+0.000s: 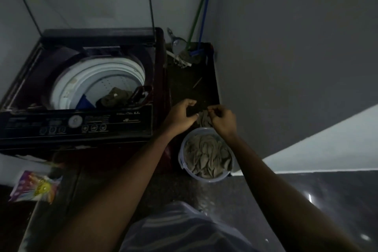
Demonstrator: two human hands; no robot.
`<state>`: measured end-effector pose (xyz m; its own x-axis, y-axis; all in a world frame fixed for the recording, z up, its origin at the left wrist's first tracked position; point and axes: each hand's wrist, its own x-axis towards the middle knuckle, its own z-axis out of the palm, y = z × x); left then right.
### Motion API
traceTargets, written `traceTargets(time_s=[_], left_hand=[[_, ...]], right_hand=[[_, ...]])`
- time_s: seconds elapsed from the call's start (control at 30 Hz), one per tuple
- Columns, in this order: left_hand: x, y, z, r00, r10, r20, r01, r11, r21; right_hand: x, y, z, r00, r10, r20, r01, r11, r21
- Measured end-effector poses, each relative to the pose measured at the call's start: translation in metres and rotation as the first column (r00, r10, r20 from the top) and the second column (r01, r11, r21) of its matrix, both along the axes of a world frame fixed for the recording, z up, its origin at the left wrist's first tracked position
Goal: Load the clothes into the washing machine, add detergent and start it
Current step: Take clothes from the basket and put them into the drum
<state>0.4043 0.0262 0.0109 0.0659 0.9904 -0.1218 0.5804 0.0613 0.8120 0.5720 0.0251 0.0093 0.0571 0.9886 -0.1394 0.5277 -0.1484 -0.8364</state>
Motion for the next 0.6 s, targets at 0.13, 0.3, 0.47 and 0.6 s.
traceTargets(time_s=[0.13, 0.3, 0.47, 0.6], left_hand=[[0.006, -0.001, -0.022, 1.0, -0.012, -0.008, 0.012, 0.999, -0.034], [0.008, -0.001, -0.047, 0.998, -0.068, -0.003, 0.067, 0.993, -0.101], [0.017, -0.012, -0.066, 0.992, -0.128, 0.007, 0.127, 0.978, -0.168], [0.032, -0.017, -0.086, 0.994, -0.107, 0.003, 0.106, 0.975, -0.194]], right_hand=[[0.014, -0.017, -0.019, 0.997, -0.08, 0.007, 0.08, 0.996, -0.038], [0.026, -0.03, -0.039, 0.982, -0.189, 0.024, 0.19, 0.979, -0.071], [0.037, -0.04, -0.056, 0.972, -0.234, 0.02, 0.234, 0.965, -0.121], [0.057, -0.042, -0.081, 0.972, -0.227, 0.065, 0.235, 0.954, -0.185]])
